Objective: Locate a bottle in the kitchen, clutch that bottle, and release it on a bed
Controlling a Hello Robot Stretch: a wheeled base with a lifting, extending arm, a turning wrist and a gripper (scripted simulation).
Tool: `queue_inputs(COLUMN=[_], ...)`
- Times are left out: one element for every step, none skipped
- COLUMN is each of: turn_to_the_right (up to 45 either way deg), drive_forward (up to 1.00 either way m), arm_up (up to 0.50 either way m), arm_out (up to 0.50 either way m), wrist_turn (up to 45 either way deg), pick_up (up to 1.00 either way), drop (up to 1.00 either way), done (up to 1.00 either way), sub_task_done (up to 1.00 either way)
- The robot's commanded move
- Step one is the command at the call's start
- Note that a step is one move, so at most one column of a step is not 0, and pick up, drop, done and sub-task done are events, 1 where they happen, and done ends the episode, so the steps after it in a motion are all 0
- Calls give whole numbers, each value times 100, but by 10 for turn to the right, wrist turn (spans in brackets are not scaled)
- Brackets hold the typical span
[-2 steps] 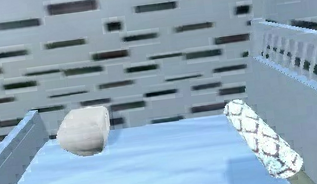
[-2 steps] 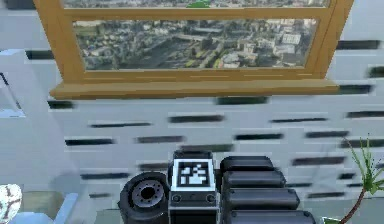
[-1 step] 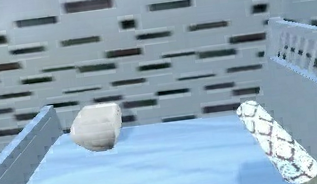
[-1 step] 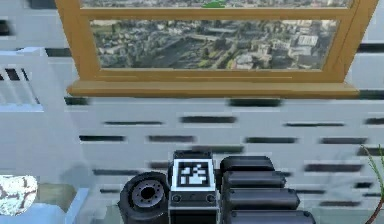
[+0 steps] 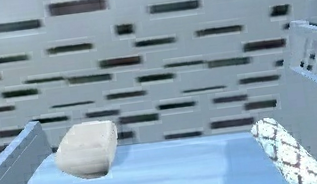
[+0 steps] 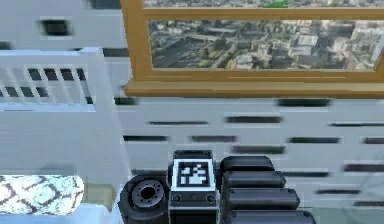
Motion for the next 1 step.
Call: queue_inputs(turn_to_the_right=[60], drive_forward=[0], arm_up=[0], arm_out=[0], wrist_turn=[0], pick_up=[0], drop=[0], done=[0], sub_task_done=[0])
